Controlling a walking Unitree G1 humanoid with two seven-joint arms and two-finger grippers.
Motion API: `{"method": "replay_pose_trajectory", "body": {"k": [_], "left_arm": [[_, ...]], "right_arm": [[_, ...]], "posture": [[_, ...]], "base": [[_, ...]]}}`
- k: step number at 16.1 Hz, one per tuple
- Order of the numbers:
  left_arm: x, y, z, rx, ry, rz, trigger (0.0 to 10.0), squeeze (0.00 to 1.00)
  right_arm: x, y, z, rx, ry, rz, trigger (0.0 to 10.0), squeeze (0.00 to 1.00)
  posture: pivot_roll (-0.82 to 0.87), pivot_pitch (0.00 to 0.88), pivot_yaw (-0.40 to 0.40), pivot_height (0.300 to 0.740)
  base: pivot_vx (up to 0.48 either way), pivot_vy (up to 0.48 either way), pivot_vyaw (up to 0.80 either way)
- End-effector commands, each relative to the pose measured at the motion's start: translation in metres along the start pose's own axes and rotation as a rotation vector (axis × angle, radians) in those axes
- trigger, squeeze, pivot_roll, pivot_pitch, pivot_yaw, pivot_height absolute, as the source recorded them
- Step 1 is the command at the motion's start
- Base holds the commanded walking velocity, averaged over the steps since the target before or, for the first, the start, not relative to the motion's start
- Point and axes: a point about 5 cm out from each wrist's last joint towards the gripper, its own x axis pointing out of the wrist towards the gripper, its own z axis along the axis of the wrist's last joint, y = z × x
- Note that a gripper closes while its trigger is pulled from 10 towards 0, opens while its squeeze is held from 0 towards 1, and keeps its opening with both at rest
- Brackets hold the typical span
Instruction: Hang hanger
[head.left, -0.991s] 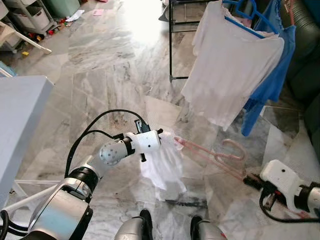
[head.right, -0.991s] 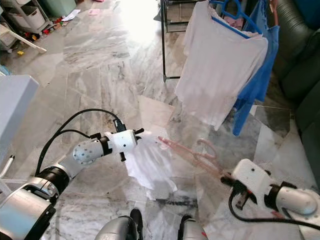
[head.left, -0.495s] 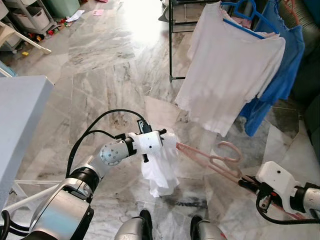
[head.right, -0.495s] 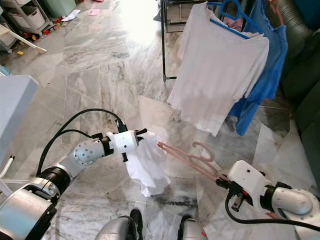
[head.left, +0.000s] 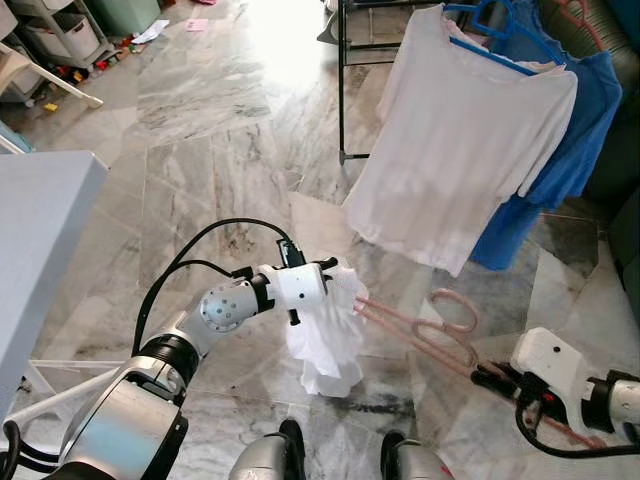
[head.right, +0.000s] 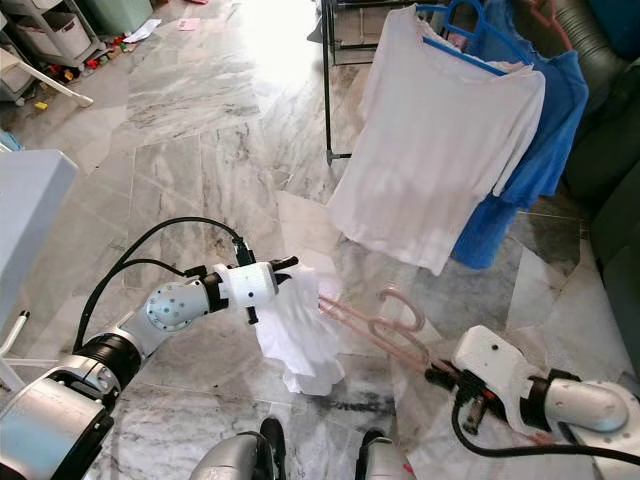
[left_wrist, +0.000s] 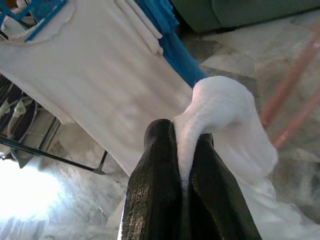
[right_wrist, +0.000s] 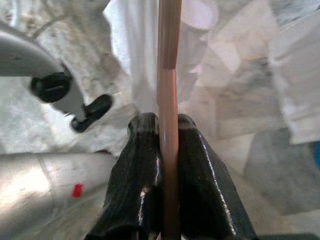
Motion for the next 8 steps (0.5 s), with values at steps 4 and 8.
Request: {"method": "replay_pose_trajectory", "body": {"k": [4,8], "left_arm": [[0.004,0.007,0.017,0.087,-0.116,0.038,10.0,0.0],[0.002,0.017,0.026,0.119,-0.185,0.087,10.0,0.0]], "right_arm": [[0.002,0.014,-0.005,0.025,0.023,0.108,10.0,0.0],[0.007,0.019,-0.012,0.054,0.051,0.135,10.0,0.0]], "posture": [[-0.12,0.241,0.12,0.74],[-0.11,0.236,0.126,0.74]], "base": [[0.0,0.0,0.0],[0.0,0.0,0.0]]}}
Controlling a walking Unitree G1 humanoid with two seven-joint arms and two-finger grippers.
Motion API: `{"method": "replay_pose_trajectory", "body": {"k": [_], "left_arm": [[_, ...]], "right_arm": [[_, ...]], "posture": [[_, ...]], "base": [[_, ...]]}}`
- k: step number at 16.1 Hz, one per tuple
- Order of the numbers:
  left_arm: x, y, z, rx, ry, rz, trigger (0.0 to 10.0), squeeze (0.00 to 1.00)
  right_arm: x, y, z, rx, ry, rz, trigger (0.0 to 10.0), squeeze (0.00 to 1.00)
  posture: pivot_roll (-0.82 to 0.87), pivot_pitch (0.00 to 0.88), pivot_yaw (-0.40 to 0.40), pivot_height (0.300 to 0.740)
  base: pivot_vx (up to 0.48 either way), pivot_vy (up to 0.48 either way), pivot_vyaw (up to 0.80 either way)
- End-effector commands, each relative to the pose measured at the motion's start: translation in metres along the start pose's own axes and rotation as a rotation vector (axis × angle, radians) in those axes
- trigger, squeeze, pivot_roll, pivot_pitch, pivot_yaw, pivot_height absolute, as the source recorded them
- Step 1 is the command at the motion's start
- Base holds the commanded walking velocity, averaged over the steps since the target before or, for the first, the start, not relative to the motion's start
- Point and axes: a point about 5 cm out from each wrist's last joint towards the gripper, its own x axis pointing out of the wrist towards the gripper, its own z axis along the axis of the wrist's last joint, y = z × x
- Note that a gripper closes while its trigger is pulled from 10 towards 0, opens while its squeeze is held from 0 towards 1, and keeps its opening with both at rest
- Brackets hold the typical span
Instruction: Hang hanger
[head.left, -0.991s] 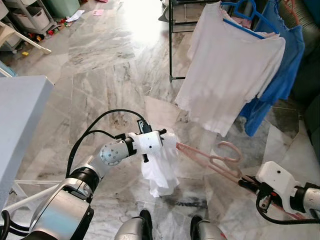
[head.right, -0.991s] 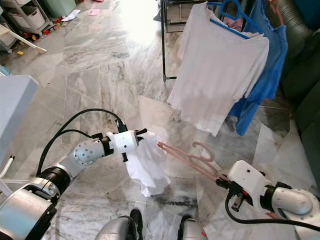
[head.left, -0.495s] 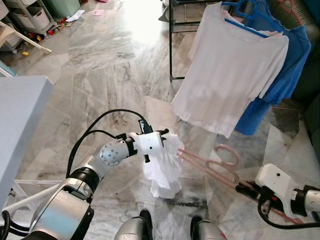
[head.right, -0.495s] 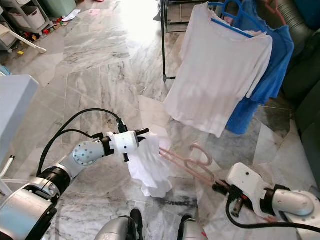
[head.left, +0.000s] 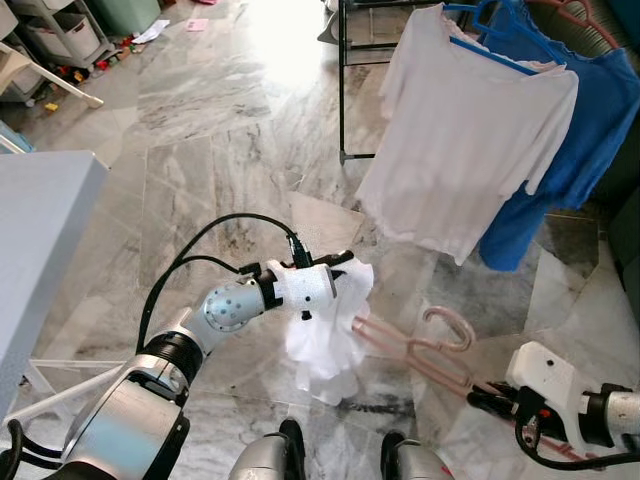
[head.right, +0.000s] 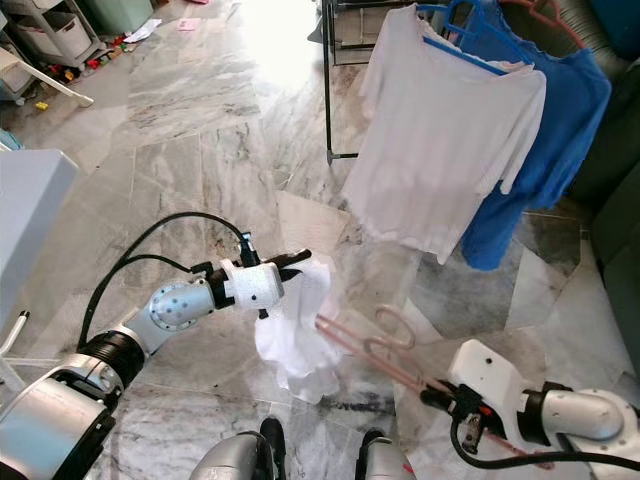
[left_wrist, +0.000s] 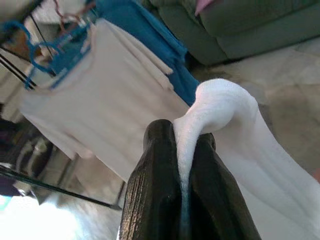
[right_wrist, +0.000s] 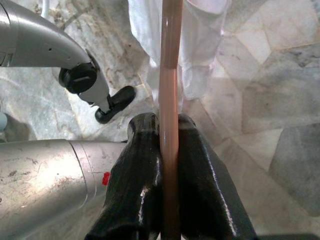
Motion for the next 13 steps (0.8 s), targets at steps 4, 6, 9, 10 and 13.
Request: {"method": "replay_pose_trajectory", "body": {"k": [4,6,9,10,13], "left_arm": [[-0.003,0.018,0.009,0.025,-0.076,0.086,10.0,0.0],[-0.001,0.018,0.015,-0.001,-0.126,0.083,10.0,0.0],[0.001,0.014,0.027,-0.008,-0.223,0.045,10.0,0.0],[0.0,0.013,0.029,-0.002,-0.233,0.033,10.0,0.0],[-0.003,0.011,0.029,-0.012,-0.243,0.004,10.0,0.0]], "right_arm": [[0.005,0.011,-0.024,0.049,0.092,0.05,10.0,0.0],[0.007,0.009,-0.03,0.058,0.108,0.04,10.0,0.0],[0.014,0.007,-0.034,0.073,0.102,0.016,10.0,0.0],[0.015,0.007,-0.034,0.075,0.099,0.014,10.0,0.0],[0.019,0.002,-0.034,0.072,0.08,-0.024,10.0,0.0]], "posture": [[-0.1,0.236,0.132,0.74],[-0.1,0.236,0.136,0.74],[-0.09,0.236,0.138,0.74],[-0.09,0.236,0.138,0.74],[-0.09,0.236,0.14,0.74]], "base": [[0.0,0.0,0.0],[0.0,0.0,0.0],[0.0,0.0,0.0],[0.0,0.0,0.0],[0.0,0.0,0.0]]}}
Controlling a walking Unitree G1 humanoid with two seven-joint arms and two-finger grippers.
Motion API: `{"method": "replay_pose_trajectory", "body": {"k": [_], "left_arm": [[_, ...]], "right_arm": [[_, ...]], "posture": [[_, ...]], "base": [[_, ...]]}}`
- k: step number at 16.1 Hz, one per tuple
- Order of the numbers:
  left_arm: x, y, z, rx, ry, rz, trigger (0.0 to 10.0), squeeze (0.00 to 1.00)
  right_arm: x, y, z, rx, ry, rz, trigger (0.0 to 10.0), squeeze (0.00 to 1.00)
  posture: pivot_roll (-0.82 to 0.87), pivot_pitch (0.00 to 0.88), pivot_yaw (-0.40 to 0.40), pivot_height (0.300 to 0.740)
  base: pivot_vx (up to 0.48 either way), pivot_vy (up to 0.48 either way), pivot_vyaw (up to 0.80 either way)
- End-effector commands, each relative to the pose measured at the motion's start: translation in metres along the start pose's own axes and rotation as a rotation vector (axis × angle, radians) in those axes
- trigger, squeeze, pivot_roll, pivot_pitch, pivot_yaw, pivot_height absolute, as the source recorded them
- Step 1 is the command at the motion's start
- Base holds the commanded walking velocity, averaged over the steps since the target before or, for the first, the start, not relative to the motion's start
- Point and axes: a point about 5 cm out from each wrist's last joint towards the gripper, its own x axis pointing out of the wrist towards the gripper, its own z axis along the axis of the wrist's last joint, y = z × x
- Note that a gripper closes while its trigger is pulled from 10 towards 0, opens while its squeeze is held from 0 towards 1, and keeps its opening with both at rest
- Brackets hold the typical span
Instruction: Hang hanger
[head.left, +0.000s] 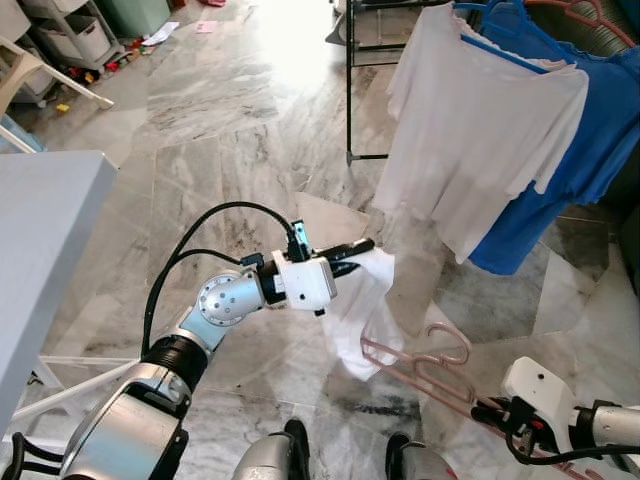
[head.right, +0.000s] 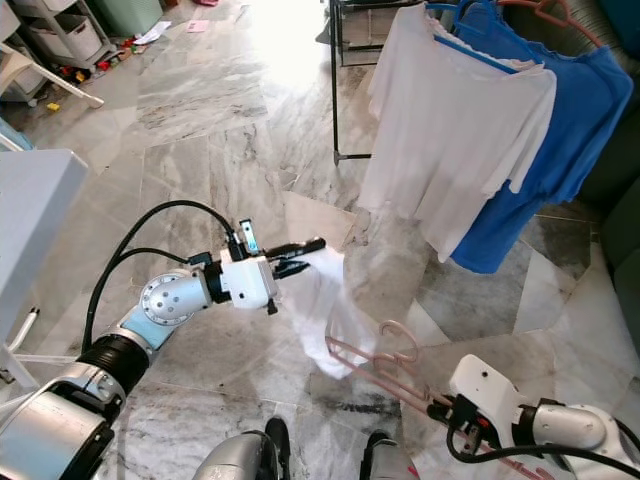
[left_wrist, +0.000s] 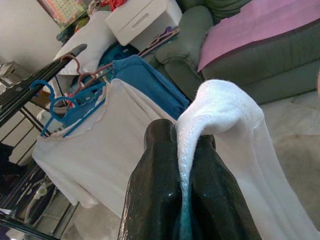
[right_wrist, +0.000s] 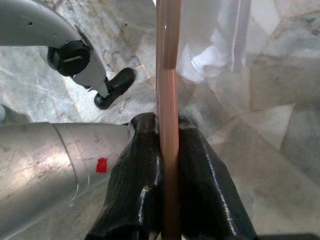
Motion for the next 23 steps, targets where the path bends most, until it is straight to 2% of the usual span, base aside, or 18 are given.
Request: {"method": "replay_pose_trajectory", "body": {"k": [1,4,7,12,15,17,19,23], "left_arm": [[-0.006,-0.001,0.0,0.01,0.001,-0.022,10.0,0.0],[-0.01,-0.004,-0.005,-0.002,0.036,-0.035,10.0,0.0],[-0.01,-0.003,-0.01,0.003,0.085,-0.021,10.0,0.0],[-0.006,-0.003,-0.01,0.002,0.087,-0.019,10.0,0.0],[-0.014,-0.005,-0.017,-0.002,0.148,-0.023,10.0,0.0],[-0.02,-0.013,-0.025,-0.035,0.203,-0.035,10.0,0.0],[-0.024,-0.024,-0.031,-0.075,0.24,-0.037,10.0,0.0],[-0.027,-0.027,-0.037,-0.123,0.286,0.002,10.0,0.0]], "right_arm": [[0.002,-0.001,0.0,-0.017,-0.008,-0.017,10.0,0.0],[-0.001,-0.011,0.015,-0.056,-0.064,-0.072,10.0,0.0],[-0.003,-0.011,0.033,-0.094,-0.113,-0.06,10.0,0.0],[-0.001,-0.009,0.03,-0.098,-0.079,-0.03,10.0,0.0],[-0.003,-0.007,0.019,-0.094,-0.019,-0.009,10.0,0.0],[-0.002,-0.014,0.027,-0.097,-0.077,-0.077,10.0,0.0],[0.003,-0.013,0.034,-0.112,-0.105,-0.09,10.0,0.0],[0.005,-0.017,0.038,-0.126,-0.113,-0.105,10.0,0.0]], "posture": [[-0.09,0.235,0.142,0.74],[-0.09,0.235,0.141,0.74],[-0.1,0.234,0.14,0.74],[-0.09,0.231,0.14,0.74],[-0.09,0.23,0.141,0.74],[-0.09,0.23,0.141,0.74],[-0.09,0.229,0.138,0.74],[-0.09,0.228,0.14,0.74]], "base": [[0.0,0.0,0.0],[0.0,0.0,0.0],[0.0,0.0,0.0],[0.0,0.0,0.0],[0.0,0.0,0.0],[0.0,0.0,0.0],[0.0,0.0,0.0],[0.0,0.0,0.0]]}}
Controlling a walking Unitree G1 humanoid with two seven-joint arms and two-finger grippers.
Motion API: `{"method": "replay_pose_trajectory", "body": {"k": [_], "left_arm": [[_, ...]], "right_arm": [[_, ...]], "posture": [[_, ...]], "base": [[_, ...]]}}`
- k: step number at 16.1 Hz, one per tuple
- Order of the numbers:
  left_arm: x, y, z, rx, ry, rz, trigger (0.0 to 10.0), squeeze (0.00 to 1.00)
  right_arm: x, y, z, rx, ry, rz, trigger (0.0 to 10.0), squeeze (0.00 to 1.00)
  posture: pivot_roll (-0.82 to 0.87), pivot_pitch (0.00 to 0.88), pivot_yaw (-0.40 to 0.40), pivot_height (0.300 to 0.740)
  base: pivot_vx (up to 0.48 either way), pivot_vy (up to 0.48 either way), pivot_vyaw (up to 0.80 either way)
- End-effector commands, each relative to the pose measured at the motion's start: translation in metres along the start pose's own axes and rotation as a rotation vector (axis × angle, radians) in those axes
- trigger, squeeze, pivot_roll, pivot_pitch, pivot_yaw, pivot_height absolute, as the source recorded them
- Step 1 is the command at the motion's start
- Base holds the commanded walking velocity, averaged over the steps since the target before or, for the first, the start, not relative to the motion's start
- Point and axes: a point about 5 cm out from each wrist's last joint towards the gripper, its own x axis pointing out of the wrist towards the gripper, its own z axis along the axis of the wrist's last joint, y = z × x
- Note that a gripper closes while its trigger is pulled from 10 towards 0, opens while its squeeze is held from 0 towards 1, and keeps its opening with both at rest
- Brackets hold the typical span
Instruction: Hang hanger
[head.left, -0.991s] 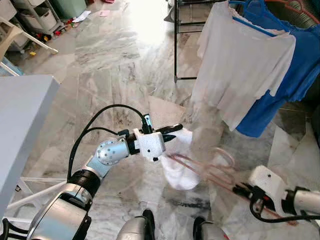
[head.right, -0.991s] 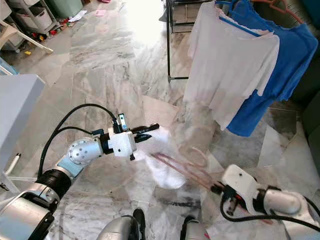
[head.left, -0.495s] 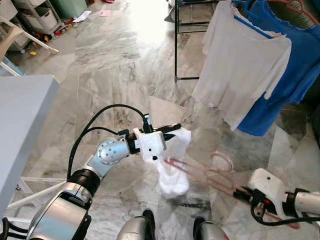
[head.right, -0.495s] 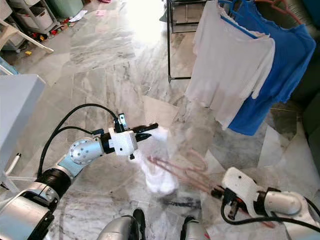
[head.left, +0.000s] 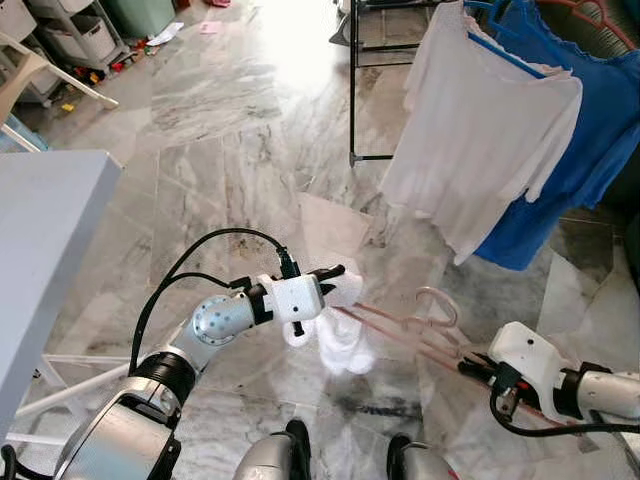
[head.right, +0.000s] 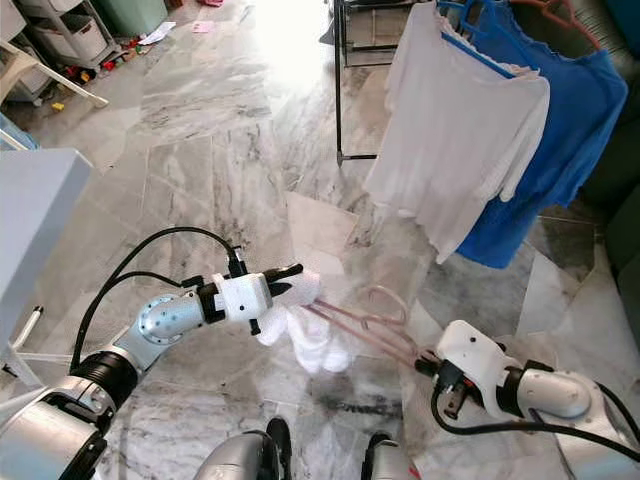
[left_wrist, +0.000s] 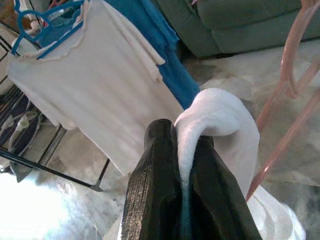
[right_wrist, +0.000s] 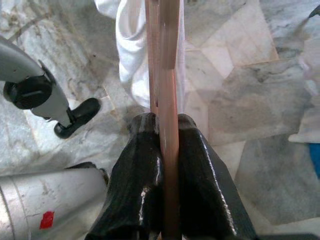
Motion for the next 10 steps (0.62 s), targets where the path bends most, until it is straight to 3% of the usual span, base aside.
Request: {"method": "replay_pose_trajectory", "body": {"k": [1,4,8,10], "left_arm": [[-0.005,-0.001,-0.006,-0.037,0.031,0.029,10.0,0.0],[-0.004,-0.01,-0.013,-0.181,0.056,0.063,10.0,0.0],[-0.002,-0.02,-0.015,-0.223,0.071,0.032,10.0,0.0],[-0.002,-0.017,-0.016,-0.226,0.08,0.038,10.0,0.0]], "right_arm": [[0.002,0.002,0.001,-0.008,-0.008,0.009,10.0,0.0],[0.006,0.002,0.003,-0.016,-0.018,0.01,10.0,0.0],[0.007,0.005,0.004,-0.013,-0.023,0.041,10.0,0.0],[0.007,0.005,0.0,-0.008,0.0,0.04,10.0,0.0]], "posture": [[-0.09,0.228,0.141,0.74],[-0.08,0.228,0.142,0.74],[-0.08,0.227,0.147,0.74],[-0.08,0.227,0.149,0.74]], "base": [[0.0,0.0,0.0],[0.0,0.0,0.0],[0.0,0.0,0.0],[0.0,0.0,0.0]]}}
